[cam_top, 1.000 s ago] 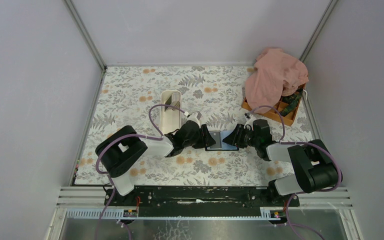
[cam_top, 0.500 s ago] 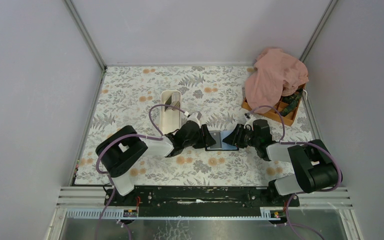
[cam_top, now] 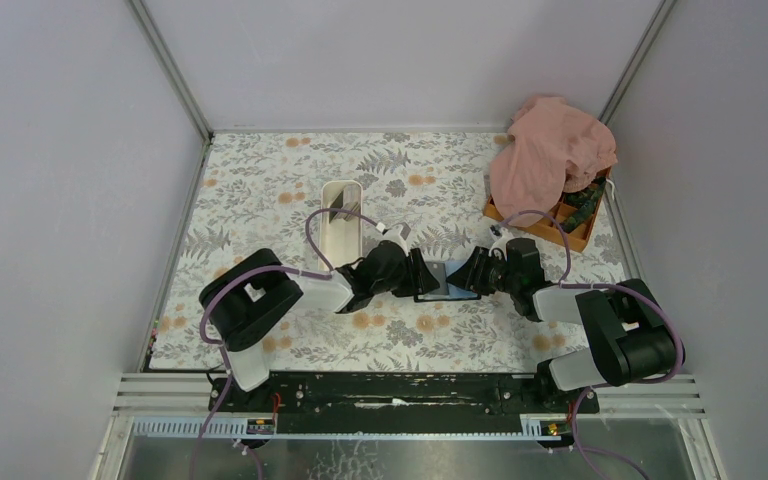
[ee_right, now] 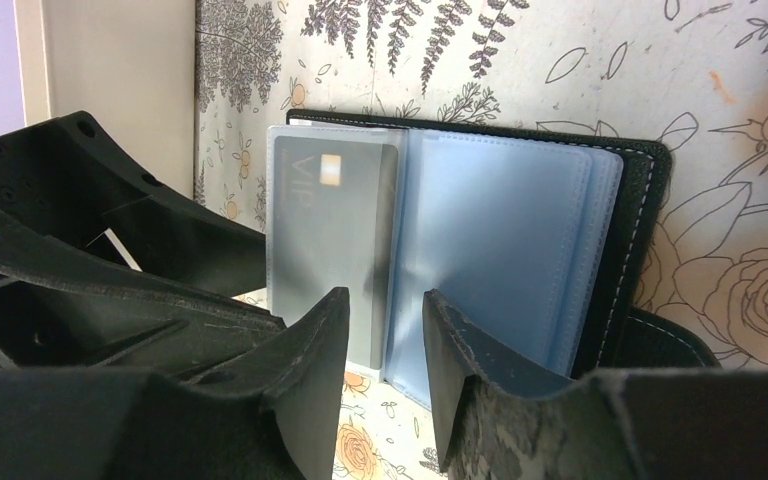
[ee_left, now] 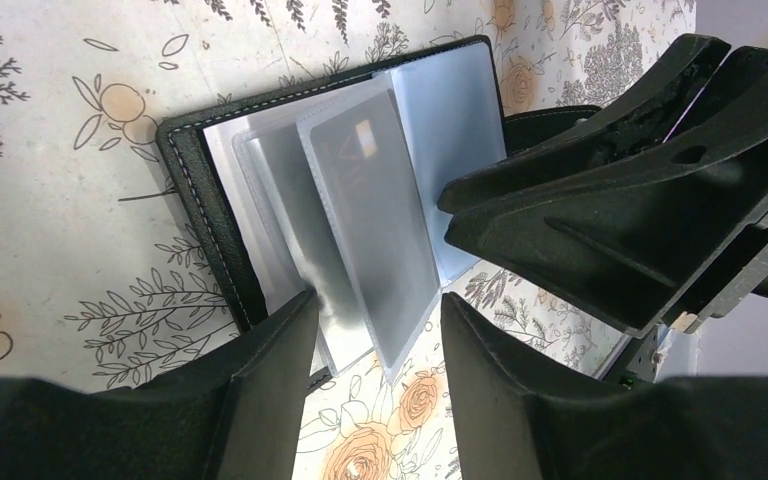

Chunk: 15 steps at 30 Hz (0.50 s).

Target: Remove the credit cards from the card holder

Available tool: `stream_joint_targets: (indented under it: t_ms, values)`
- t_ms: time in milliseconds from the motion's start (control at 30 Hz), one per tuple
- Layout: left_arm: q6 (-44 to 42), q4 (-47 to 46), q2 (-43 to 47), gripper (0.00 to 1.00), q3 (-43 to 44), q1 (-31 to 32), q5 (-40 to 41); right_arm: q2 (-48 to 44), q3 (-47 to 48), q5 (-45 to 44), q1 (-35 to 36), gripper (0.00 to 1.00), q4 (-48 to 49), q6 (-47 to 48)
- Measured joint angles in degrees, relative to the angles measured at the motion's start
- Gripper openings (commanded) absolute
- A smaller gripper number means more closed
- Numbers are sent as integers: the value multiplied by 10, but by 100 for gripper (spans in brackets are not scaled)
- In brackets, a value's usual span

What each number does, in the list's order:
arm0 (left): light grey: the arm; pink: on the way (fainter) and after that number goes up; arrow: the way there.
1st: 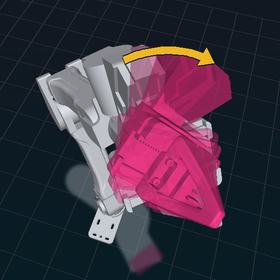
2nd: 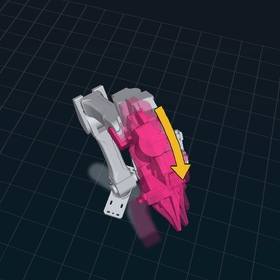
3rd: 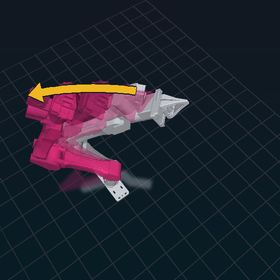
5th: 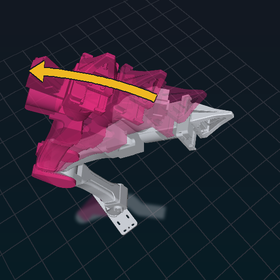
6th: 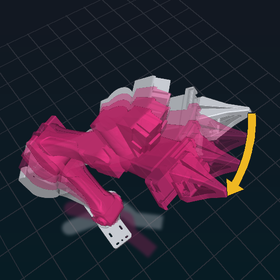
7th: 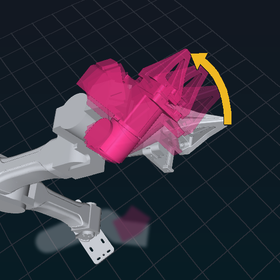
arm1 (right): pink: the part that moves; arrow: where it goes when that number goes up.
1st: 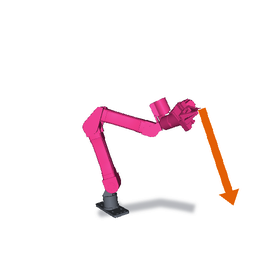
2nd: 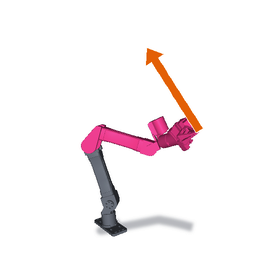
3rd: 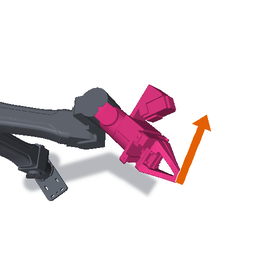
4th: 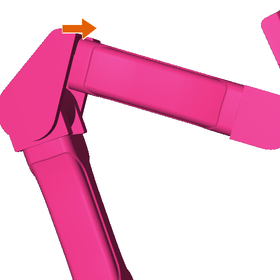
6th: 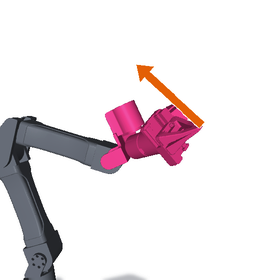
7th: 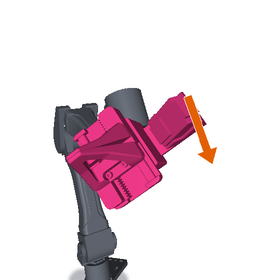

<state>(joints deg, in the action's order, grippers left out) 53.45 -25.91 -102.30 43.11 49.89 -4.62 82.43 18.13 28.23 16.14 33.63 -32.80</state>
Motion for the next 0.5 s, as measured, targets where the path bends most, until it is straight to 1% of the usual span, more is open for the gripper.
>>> stream_joint_targets:
  t_ms: [500]
  values:
    - [0,10,-2,55,35,0,-5,0,0,-6,0,41,-3,0]
